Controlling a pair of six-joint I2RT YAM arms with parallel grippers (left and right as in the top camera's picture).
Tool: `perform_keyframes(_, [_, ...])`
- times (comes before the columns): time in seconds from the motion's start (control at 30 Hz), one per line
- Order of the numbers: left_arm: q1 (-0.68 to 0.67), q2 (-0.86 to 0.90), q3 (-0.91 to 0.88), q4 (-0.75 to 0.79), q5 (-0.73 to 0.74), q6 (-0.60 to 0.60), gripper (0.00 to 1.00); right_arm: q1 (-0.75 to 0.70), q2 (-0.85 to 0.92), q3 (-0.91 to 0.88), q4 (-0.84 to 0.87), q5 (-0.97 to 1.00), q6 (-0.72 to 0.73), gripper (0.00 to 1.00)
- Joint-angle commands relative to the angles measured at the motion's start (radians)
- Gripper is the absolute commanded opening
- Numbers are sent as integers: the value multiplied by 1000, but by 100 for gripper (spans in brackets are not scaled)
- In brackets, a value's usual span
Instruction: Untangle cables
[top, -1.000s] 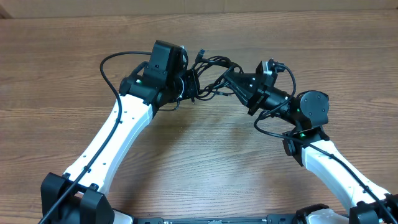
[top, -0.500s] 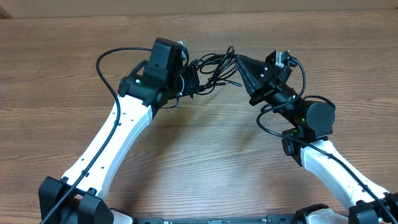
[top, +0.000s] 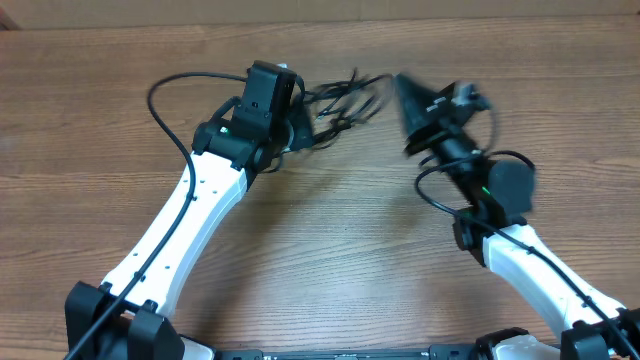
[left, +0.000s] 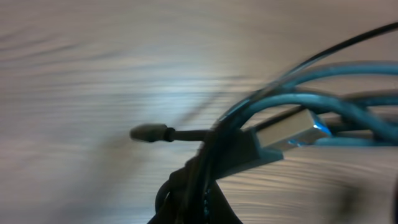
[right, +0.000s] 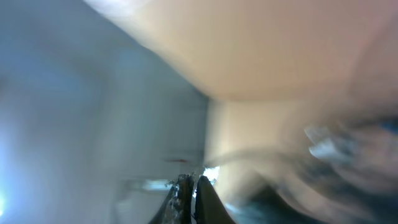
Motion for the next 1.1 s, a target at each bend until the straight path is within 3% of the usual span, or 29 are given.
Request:
perform_keyframes(0.0, [63, 87, -86, -56, -356, 16, 4, -97, -102, 74, 153, 284, 107, 4])
perform_keyframes(0.17, [89, 87, -86, -61, -316, 16, 4, -107, -102, 74, 113, 227, 105, 4])
perform_keyframes(0.3, [91, 87, -86, -54, -216, 15, 4, -107, -102, 74, -74, 43, 87, 4])
perform_keyframes(0.57, [91, 87, -86, -35, -62, 11, 4, -107, -102, 74, -530, -308, -201, 4])
perform_keyframes(0.67, [101, 87, -86, -45, -47, -84, 4, -107, -102, 74, -729, -432, -447, 22])
perform_keyframes(0.8, [145, 87, -85, -63, 55, -200, 4, -107, -102, 74, -838, -539, -751, 41])
perform_keyframes(0.97, [240, 85, -82, -68, 293, -200, 4, -89, -102, 74, -969, -599, -1156, 44])
perform_keyframes(1.07, [264, 85, -71, -76, 391, -114, 4, -51, -102, 74, -1105, -532, -1406, 52])
